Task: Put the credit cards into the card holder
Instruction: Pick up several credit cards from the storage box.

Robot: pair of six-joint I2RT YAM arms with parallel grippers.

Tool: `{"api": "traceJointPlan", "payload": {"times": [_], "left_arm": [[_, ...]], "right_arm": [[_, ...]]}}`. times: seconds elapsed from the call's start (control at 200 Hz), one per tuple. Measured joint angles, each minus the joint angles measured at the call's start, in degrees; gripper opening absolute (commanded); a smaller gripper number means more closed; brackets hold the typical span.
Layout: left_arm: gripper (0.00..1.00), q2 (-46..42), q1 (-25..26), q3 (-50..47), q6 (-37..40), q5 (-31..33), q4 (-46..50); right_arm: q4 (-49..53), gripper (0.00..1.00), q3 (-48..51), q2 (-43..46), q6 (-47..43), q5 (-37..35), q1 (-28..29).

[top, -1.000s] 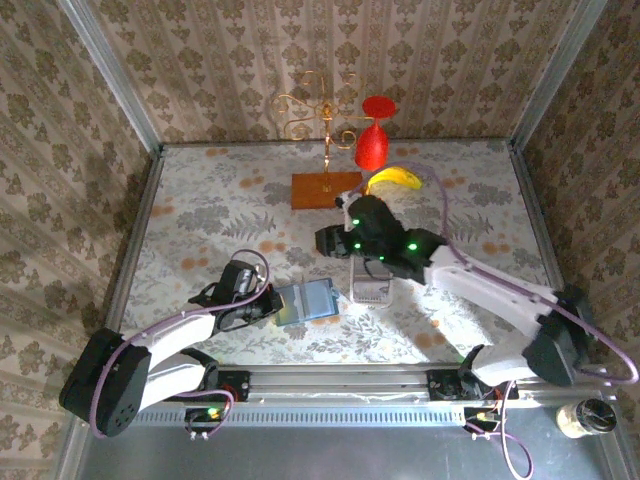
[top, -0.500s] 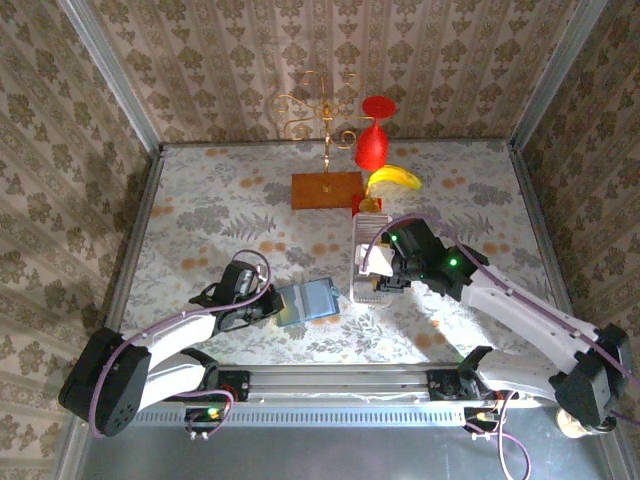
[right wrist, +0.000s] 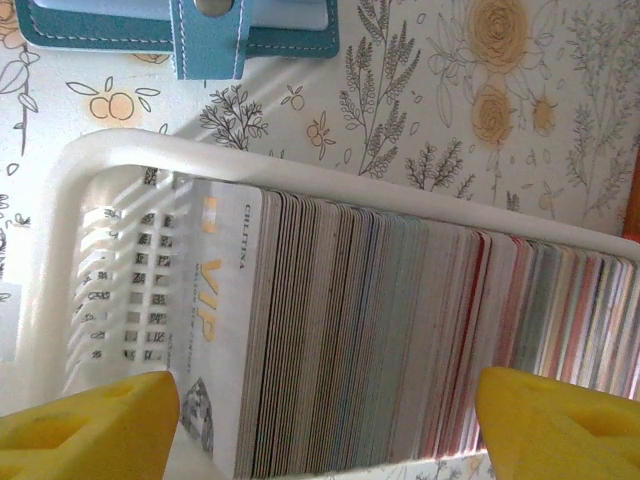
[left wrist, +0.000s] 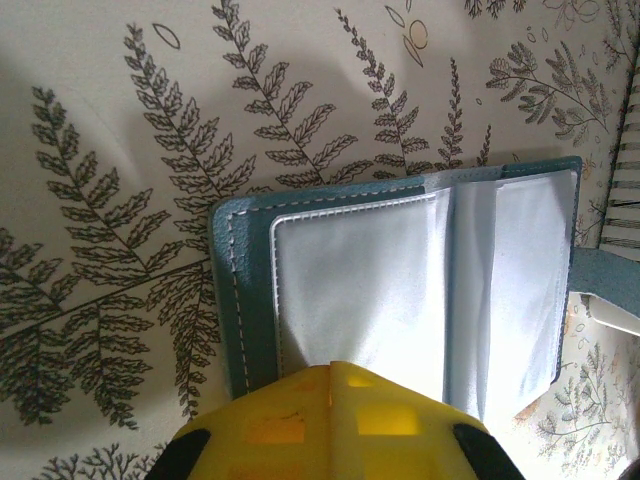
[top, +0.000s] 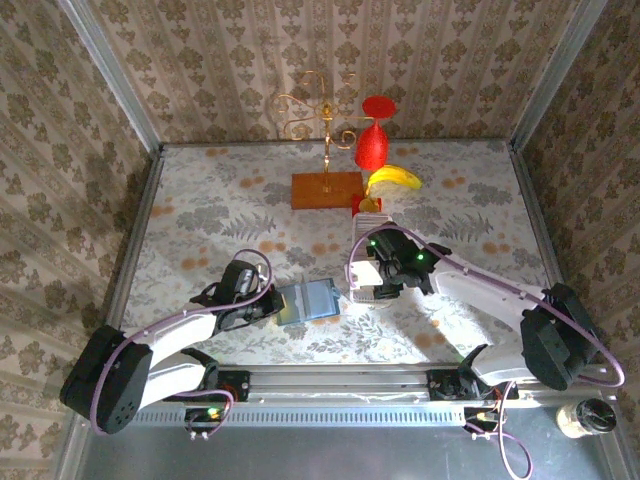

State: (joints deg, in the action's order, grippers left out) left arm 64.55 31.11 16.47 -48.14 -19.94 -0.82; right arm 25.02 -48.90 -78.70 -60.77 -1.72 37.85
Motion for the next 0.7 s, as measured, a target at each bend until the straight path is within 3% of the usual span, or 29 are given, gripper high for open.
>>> {"api": "traceJointPlan", "payload": {"times": [0.35, 0.7], "left_arm": [[0.02, 0.1, 0.0, 0.0, 0.0, 0.0, -0.1], [0.01, 0.2, 0.0, 0.0, 0.0, 0.0, -0.3]], "right_arm": [[-3.3, 0.87, 0.0, -3.5, -1.0, 0.0, 0.0], [-5.7, 0.79, 0.3, -6.0, -1.5, -1.1, 0.7]]}}
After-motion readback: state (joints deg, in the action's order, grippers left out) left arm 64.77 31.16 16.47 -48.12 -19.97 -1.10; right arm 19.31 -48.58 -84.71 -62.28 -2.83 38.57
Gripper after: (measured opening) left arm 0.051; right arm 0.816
